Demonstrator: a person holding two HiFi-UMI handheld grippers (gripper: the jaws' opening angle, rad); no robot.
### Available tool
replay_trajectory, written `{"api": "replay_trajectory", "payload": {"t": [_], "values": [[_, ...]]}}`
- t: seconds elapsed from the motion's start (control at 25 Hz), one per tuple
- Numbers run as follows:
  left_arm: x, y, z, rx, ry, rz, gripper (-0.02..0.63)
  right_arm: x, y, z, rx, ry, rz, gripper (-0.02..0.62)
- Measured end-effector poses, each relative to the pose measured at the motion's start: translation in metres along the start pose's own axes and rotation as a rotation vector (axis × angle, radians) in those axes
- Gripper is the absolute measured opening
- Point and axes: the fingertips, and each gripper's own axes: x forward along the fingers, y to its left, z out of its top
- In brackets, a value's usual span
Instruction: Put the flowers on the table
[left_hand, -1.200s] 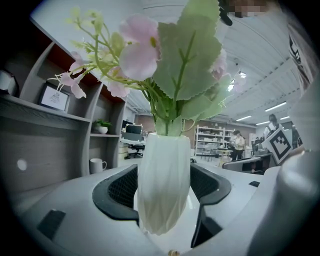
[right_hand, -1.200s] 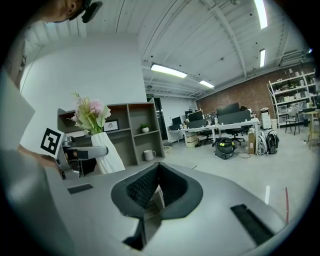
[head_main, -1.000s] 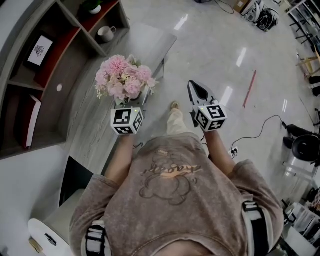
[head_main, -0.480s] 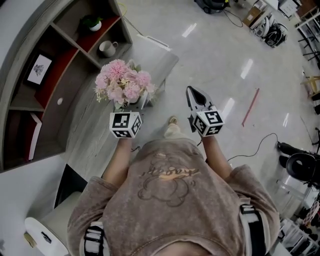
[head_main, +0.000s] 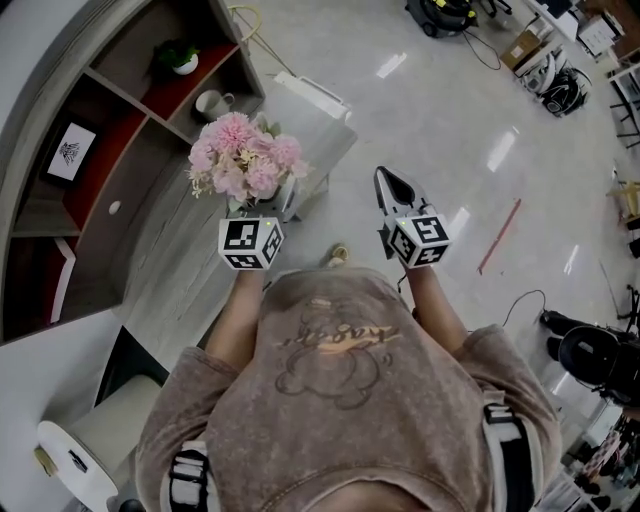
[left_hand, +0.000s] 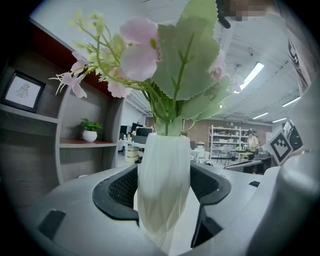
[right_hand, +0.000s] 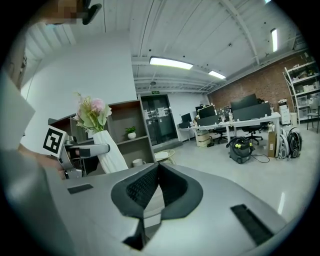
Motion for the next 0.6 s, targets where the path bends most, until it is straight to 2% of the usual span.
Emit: {"api": "replay_trajectory", "payload": {"t": [0.32, 0.6], "values": [[0.032, 0.019, 0.001, 0.022, -0.004, -0.018, 0.333, 0.038, -0.007, 0.005, -0.001, 0.003, 0.014, -0.003], [0.070, 0.041, -0.005, 0.048, 0.011, -0.070, 0.333, 0.058, -0.018, 0.008, 0.013, 0.001, -0.036, -0.003]]}}
